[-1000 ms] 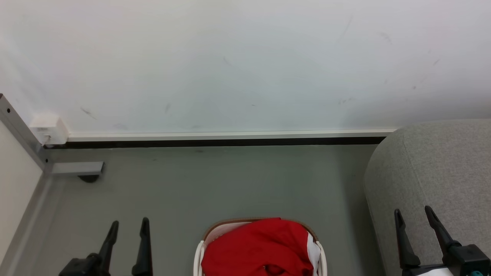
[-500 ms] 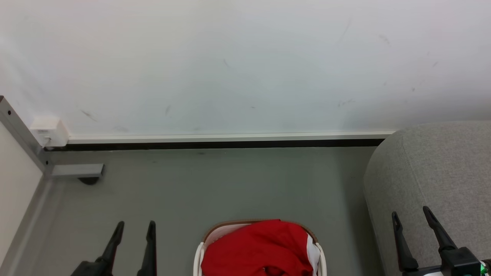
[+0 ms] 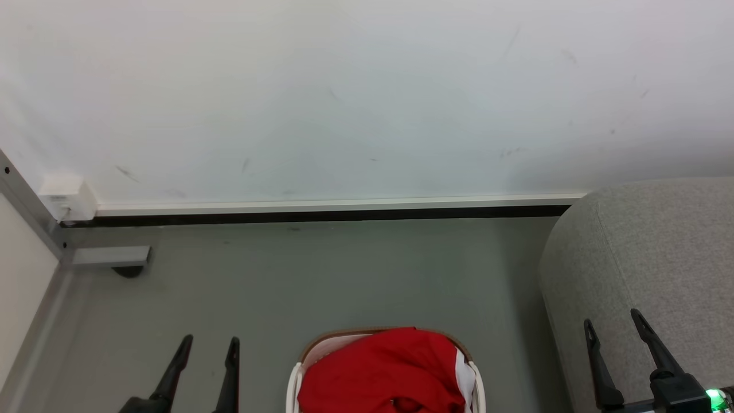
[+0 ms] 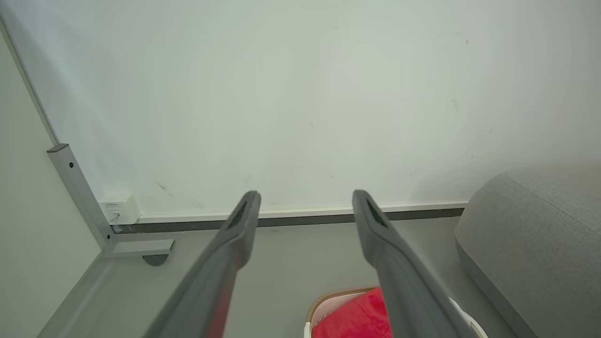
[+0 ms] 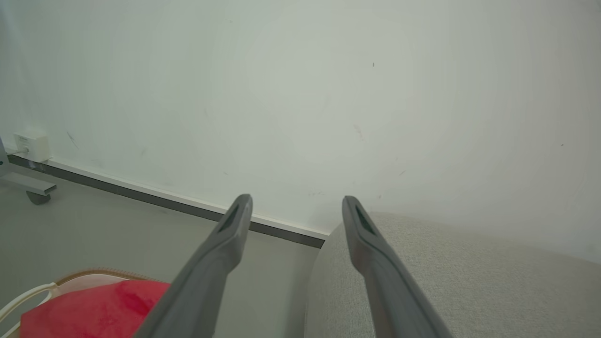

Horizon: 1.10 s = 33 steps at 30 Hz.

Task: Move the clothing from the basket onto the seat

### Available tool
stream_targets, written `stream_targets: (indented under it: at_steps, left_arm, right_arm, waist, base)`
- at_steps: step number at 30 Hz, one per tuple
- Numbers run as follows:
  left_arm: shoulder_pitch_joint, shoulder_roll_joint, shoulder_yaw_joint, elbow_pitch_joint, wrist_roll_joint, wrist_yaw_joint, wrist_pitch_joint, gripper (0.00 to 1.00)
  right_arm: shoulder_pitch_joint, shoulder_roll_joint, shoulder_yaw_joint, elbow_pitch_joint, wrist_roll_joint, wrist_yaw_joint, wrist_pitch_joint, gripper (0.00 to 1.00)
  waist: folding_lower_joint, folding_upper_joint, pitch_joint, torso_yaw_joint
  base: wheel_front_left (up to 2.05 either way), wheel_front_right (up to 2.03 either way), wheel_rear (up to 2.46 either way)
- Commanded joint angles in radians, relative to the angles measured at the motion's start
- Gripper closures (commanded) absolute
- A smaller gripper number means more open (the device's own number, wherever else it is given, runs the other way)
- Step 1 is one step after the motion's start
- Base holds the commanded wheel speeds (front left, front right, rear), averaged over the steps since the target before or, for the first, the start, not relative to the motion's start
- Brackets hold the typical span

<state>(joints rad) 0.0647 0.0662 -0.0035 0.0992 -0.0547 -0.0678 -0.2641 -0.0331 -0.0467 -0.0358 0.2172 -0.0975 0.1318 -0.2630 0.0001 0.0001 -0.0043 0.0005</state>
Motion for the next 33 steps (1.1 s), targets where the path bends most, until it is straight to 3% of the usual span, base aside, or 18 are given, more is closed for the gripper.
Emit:
stream_targets:
  at_steps: [1, 18, 27, 33]
  left_arm:
    - [0.010, -0.001, 0.005, 0.004, 0.010, -0.001, -0.001, 0.00]
    - [-0.021, -0.008, 0.014, -0.001, 0.017, -0.023, -0.001, 0.00]
    - [-0.210, 0.017, -0.064, 0.027, 0.032, -0.052, -0.001, 0.00]
    - [-0.435, 0.046, -0.195, 0.182, 0.070, -0.061, -0.001, 0.00]
  right_arm:
    - [0.014, -0.007, -0.001, -0.001, -0.003, -0.002, -0.002, 0.00]
    - [-0.027, -0.006, 0.006, -0.015, 0.038, -0.002, -0.002, 0.00]
    - [-0.154, -0.006, 0.006, -0.087, 0.082, -0.002, -0.002, 0.00]
    - [-0.266, -0.005, 0.017, -0.139, 0.113, -0.002, -0.001, 0.00]
  waist:
    - [-0.0001, -0.0001, 0.000, -0.001]
    - [-0.0001, -0.0001, 0.062, -0.037]
    - [-0.0001, -0.0001, 0.285, -0.075]
    - [-0.0001, -0.0001, 0.472, -0.099]
  base:
    - [0.00, 0.00, 0.00]
    - [0.00, 0.00, 0.00]
    - [0.00, 0.00, 0.00]
    - [0.00, 0.00, 0.00]
